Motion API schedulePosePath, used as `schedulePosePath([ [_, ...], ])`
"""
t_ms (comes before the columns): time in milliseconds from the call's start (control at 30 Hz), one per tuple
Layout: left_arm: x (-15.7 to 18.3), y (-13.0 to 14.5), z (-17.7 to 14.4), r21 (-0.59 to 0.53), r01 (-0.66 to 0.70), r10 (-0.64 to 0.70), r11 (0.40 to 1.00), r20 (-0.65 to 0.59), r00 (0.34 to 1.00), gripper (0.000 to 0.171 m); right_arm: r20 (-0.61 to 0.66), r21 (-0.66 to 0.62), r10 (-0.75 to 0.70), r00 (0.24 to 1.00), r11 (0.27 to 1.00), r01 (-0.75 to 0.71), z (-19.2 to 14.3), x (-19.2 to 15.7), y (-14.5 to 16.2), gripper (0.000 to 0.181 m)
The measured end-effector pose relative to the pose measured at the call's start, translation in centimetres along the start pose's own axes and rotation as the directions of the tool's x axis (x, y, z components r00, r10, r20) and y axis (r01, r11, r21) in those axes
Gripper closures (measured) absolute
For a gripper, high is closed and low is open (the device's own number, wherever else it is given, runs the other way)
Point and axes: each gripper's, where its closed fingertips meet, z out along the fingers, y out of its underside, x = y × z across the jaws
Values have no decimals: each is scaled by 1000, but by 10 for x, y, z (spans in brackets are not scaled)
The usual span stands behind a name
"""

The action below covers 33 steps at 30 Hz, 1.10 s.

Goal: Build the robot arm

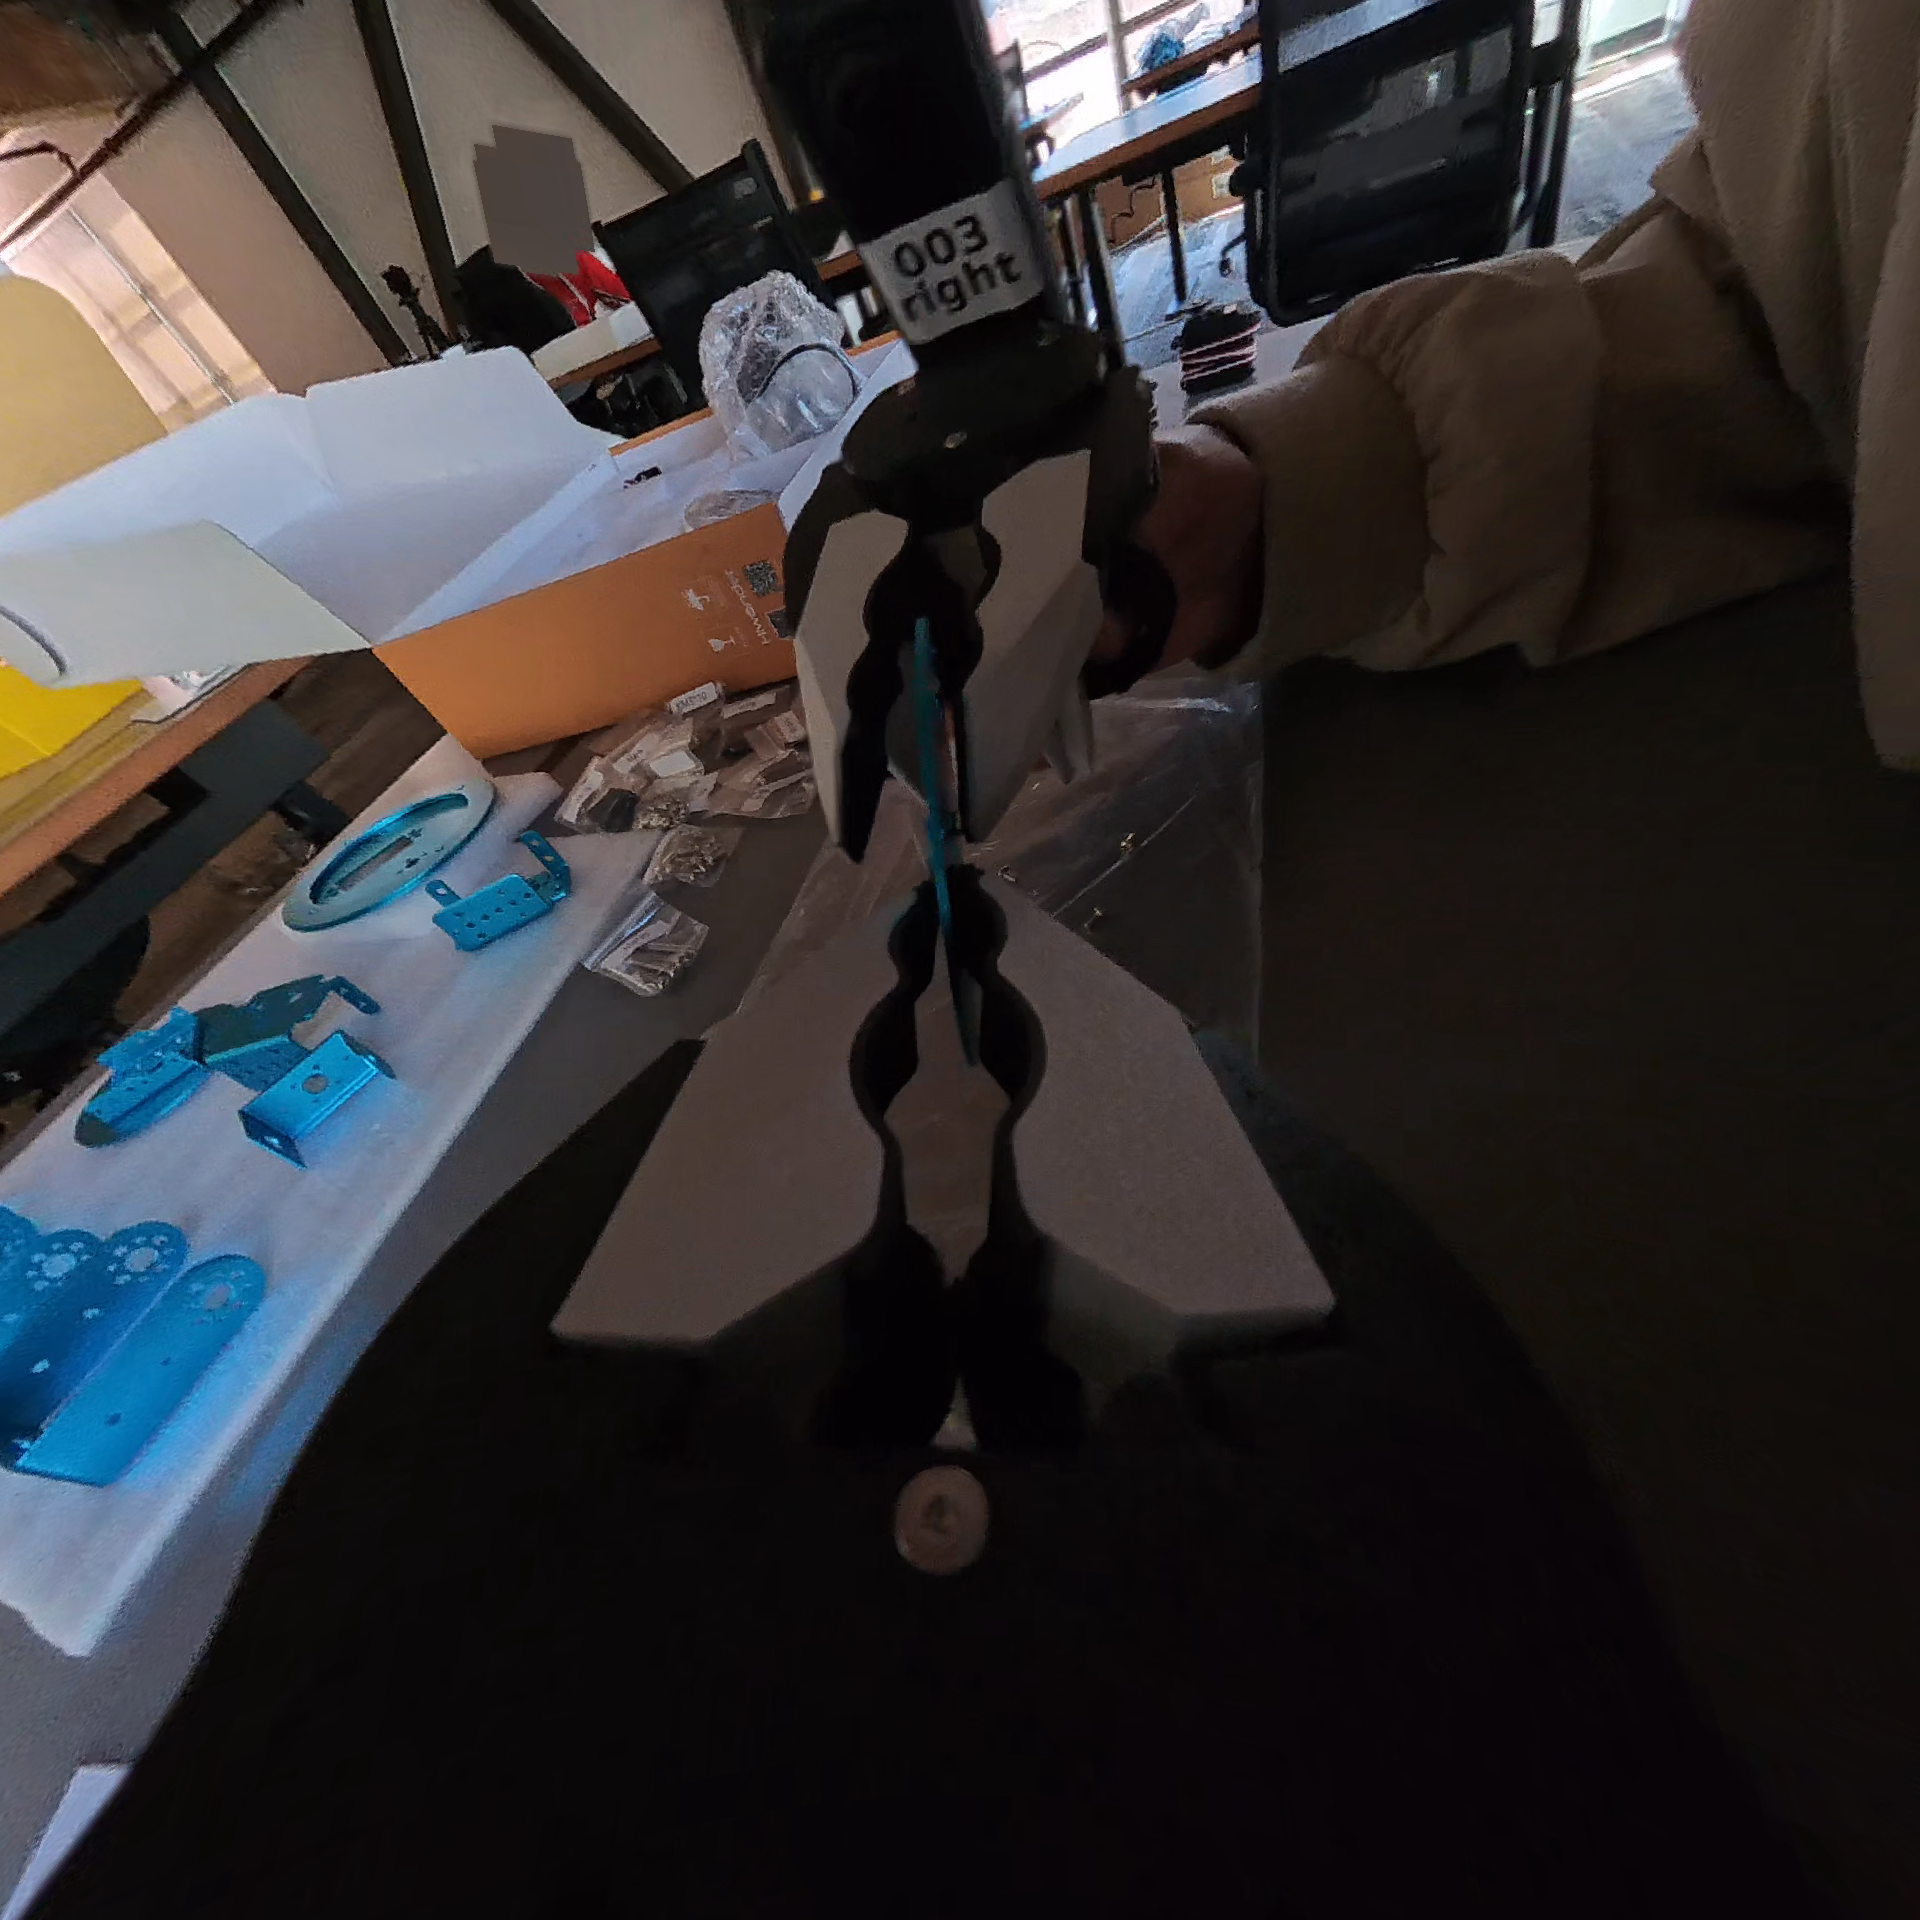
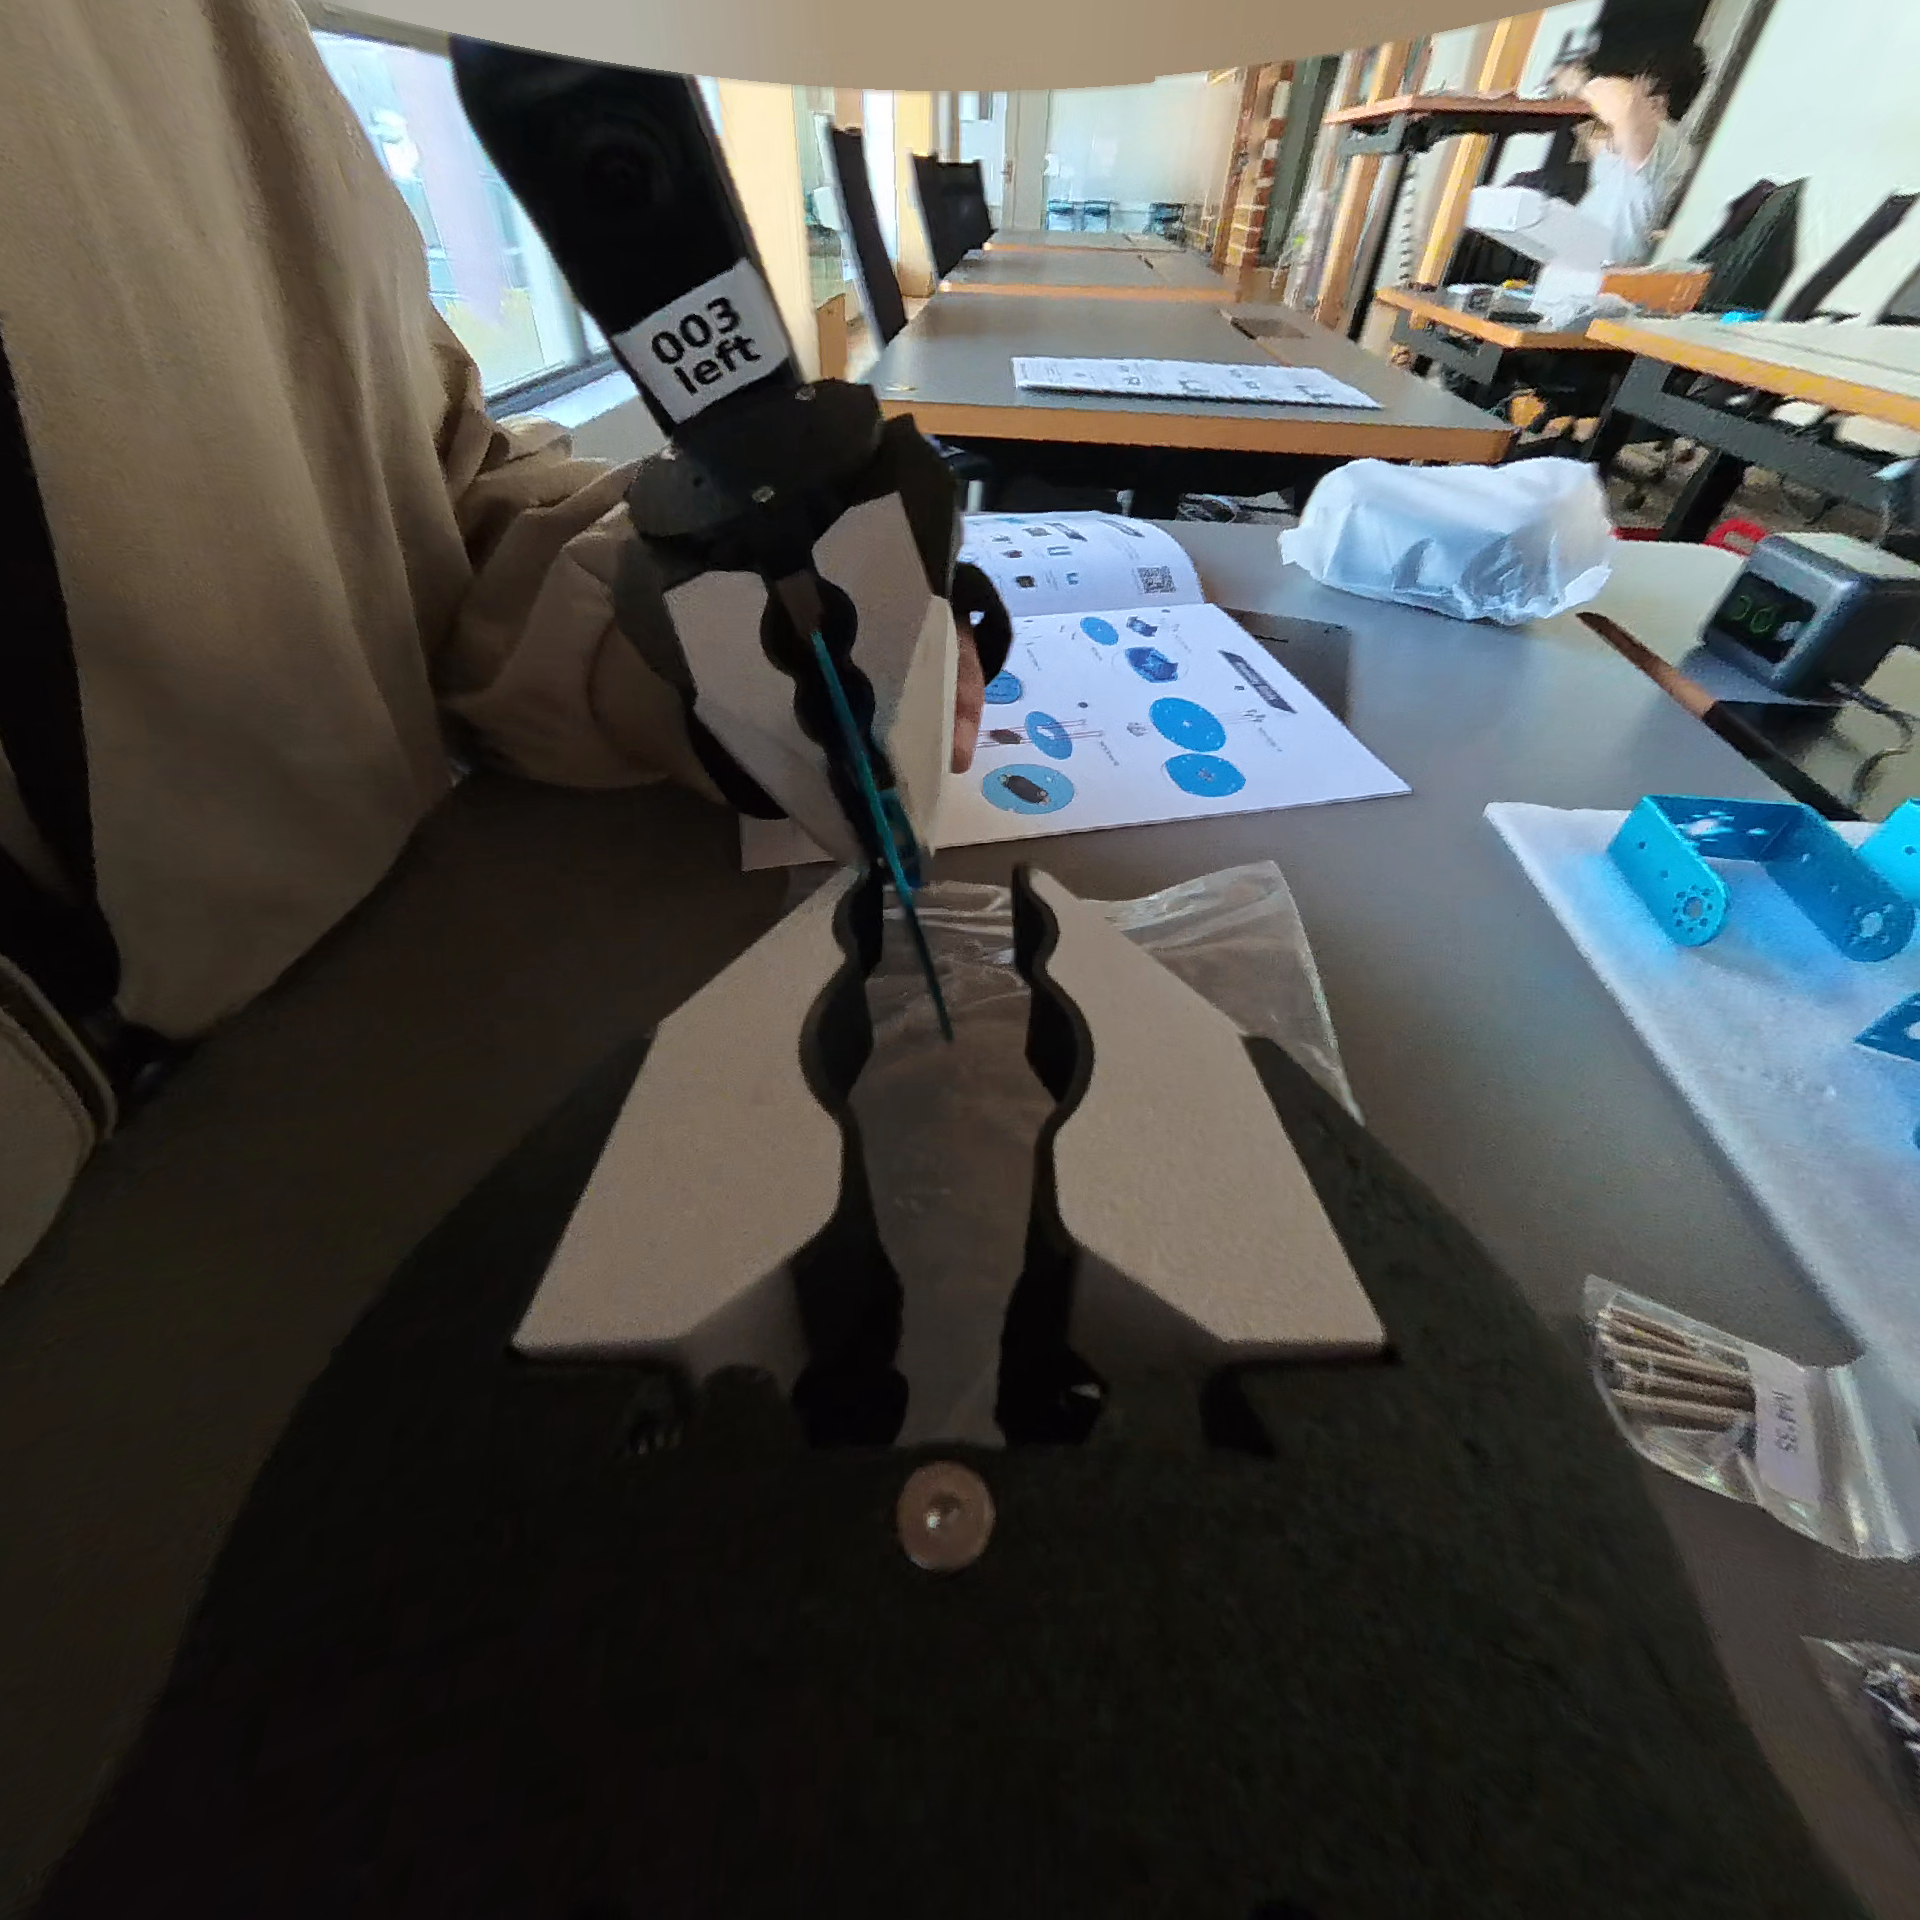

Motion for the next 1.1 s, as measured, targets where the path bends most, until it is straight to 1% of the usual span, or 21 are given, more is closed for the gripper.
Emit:
schedulePosePath([
  [67, 3, -1, -1, 7, -27, 27, 1000, -11, 1000, 167, 39, 7, 8, 999, 1000, -8, 0, -6, -1, 161],
  [133, 7, -2, -1, 11, -46, 47, 999, -27, 999, 167, 70, 7, -19, 997, 1000, 19, 0, -13, 0, 166],
  [233, 12, -8, -2, 41, -18, 20, 999, -60, 998, 167, 134, 29, 11, 991, 999, -15, -1, -22, -5, 169],
  [333, 13, -10, -3, 55, 13, -9, 998, -82, 997, 167, 128, 52, 1, 992, 999, -7, -1, -23, -7, 167],
  [467, 12, -13, -4, 75, 73, -65, 995, -105, 992, 167, 145, 81, 11, 989, 996, -23, -1, -26, -12, 173],
  [633, 12, -13, -3, 76, 131, -121, 989, -117, 986, 167, 111, 65, -20, 994, 998, 12, -2, -25, -11, 173],
  [767, 11, -15, -2, 81, 183, -172, 980, -119, 978, 167, 102, 64, -16, 995, 998, 10, -3, -26, -12, 173],
  [900, 10, -17, -1, 92, 203, -193, 975, -110, 975, 165, 110, 51, -3, 994, 999, -3, -4, -27, -11, 174],
  [1033, 11, -21, -2, 109, 222, -209, 969, -120, 971, 165, 123, -14, 11, 992, 1000, -9, 1, -30, -1, 173],
  [1100, 10, -20, -2, 106, 225, -212, 969, -120, 970, 165, 113, -15, 8, 994, 1000, -6, 2, -29, -1, 174],
])
